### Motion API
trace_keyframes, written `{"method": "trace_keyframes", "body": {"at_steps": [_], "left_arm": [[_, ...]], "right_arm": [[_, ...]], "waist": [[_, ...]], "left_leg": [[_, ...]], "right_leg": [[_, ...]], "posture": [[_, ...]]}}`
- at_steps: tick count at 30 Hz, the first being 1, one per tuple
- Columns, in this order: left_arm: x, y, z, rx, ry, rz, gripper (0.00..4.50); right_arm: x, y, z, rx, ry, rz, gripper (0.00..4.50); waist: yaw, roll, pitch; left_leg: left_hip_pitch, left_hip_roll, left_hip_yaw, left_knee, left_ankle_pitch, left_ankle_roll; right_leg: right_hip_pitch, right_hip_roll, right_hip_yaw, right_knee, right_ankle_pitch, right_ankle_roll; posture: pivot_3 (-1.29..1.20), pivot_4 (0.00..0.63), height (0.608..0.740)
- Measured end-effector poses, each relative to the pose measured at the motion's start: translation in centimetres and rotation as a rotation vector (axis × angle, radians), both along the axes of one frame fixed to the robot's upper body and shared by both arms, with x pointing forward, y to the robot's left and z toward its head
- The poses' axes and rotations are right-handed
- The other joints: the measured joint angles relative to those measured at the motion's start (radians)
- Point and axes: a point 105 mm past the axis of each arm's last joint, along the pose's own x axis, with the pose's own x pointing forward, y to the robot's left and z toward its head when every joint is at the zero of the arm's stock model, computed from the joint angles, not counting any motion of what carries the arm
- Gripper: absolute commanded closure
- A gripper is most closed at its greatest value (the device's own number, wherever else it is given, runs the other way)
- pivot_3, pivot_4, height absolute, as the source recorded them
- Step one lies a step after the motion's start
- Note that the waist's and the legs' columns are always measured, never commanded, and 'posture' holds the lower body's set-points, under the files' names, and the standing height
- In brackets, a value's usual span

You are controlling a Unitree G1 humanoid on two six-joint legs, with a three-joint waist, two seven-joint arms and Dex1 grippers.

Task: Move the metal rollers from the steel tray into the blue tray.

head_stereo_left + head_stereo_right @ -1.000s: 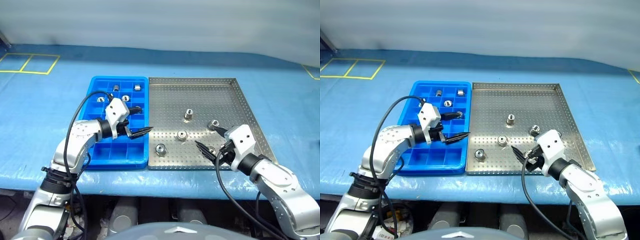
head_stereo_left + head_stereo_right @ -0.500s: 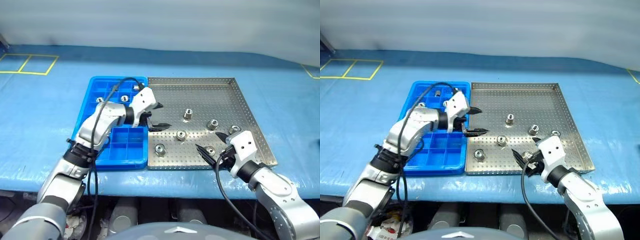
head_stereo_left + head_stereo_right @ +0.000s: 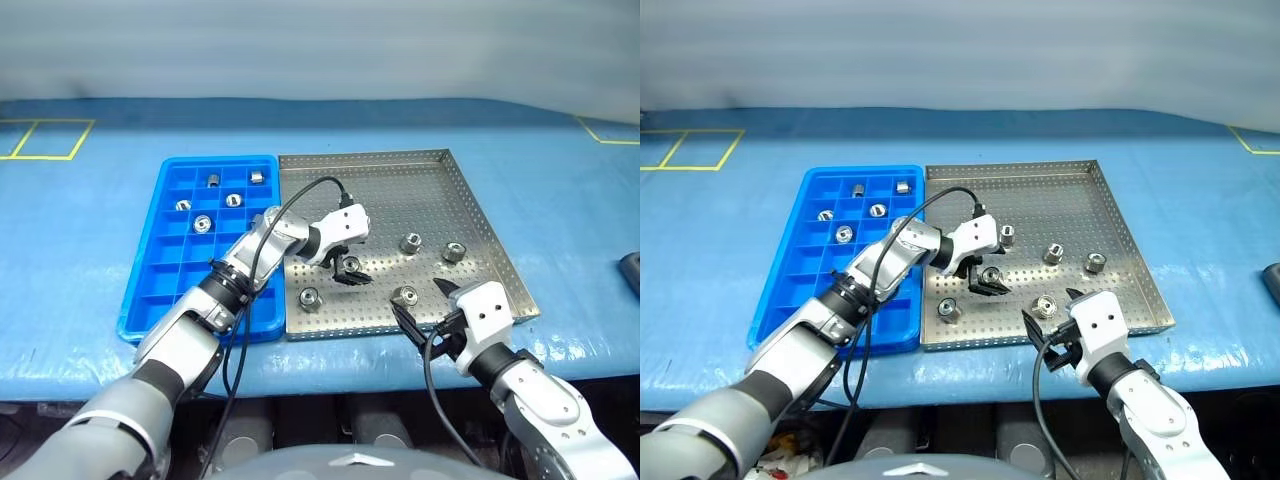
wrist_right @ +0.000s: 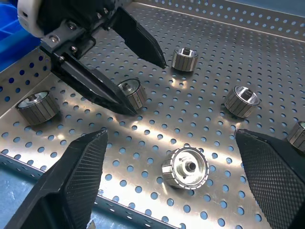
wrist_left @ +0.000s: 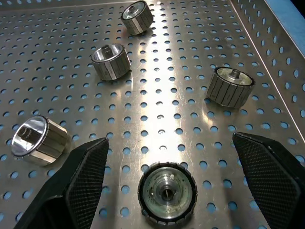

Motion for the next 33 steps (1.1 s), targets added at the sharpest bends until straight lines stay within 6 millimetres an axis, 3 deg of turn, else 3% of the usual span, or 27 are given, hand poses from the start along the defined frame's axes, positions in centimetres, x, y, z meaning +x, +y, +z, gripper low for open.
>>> {"method": "trace_keyframes", "body": {"at_steps": [1, 4, 11, 16, 21, 24, 33], "left_arm": [[0.1, 0.0, -0.2, 0.018, -0.009, -0.001, 0.0], [0.4, 0.2, -1.2, 0.077, -0.026, -0.004, 0.58], [0.4, 1.0, -2.2, 0.157, -0.054, -0.042, 2.81], [0.4, 1.3, -1.7, 0.138, -0.052, -0.035, 2.79], [1.6, 1.8, 2.9, -0.094, -0.069, 0.104, 2.79], [2.3, 3.9, 5.2, -0.203, -0.145, 0.245, 2.79], [1.9, 11.9, 6.6, -0.277, -0.271, 0.681, 2.79]], "right_arm": [[0.0, 0.0, 0.0, 0.0, 0.001, -0.002, 0.02], [0.0, 0.0, -0.1, 0.006, -0.001, -0.015, 0.0], [0.1, 0.2, 0.1, 0.009, -0.018, -0.02, 0.0], [0.4, 0.4, 0.3, 0.012, -0.031, -0.014, 0.0], [1.0, 1.6, 0.9, 0.011, -0.057, 0.061, 0.0], [1.9, 2.6, 1.3, -0.002, -0.076, 0.127, 0.0], [4.7, 6.4, 2.7, -0.003, -0.125, 0.327, 0.0]], "waist": [[-0.002, 0.0, 0.0], [-0.007, 0.0, 0.0], [-0.007, 0.0, 0.0], [-0.006, 0.0, 0.0], [-0.002, 0.0, 0.0], [-0.005, 0.001, 0.0], [0.046, 0.0, 0.0]], "left_leg": [[0.0, 0.0, 0.0, 0.0, 0.0, 0.0], [0.0, 0.0, 0.0, 0.0, 0.0, 0.0], [0.0, 0.001, 0.0, 0.0, 0.0, 0.0], [0.0, 0.001, 0.0, 0.0, 0.0, 0.0], [0.0, 0.002, 0.0, 0.0, 0.0, 0.0], [0.001, 0.002, 0.001, -0.001, 0.0, 0.0], [0.002, 0.001, 0.0, 0.0, 0.0, 0.0]], "right_leg": [[0.0, 0.0, 0.0, 0.0, 0.0, 0.0], [0.0, 0.0, 0.0, 0.0, 0.0, 0.0], [-0.001, 0.0, 0.001, 0.0, 0.0, 0.0], [-0.001, 0.0, 0.001, 0.0, 0.0, 0.0], [-0.001, 0.0, 0.001, 0.0, 0.0, 0.0], [0.0, 0.0, 0.002, 0.001, 0.001, 0.001], [0.001, 0.0, 0.001, 0.001, 0.001, 0.002]], "posture": [[-0.14, 0.15, 0.74], [-0.14, 0.15, 0.74], [-0.12, 0.15, 0.74], [-0.08, 0.15, 0.74], [-0.05, 0.15, 0.74], [0.01, 0.15, 0.74], [0.17, 0.15, 0.74]]}}
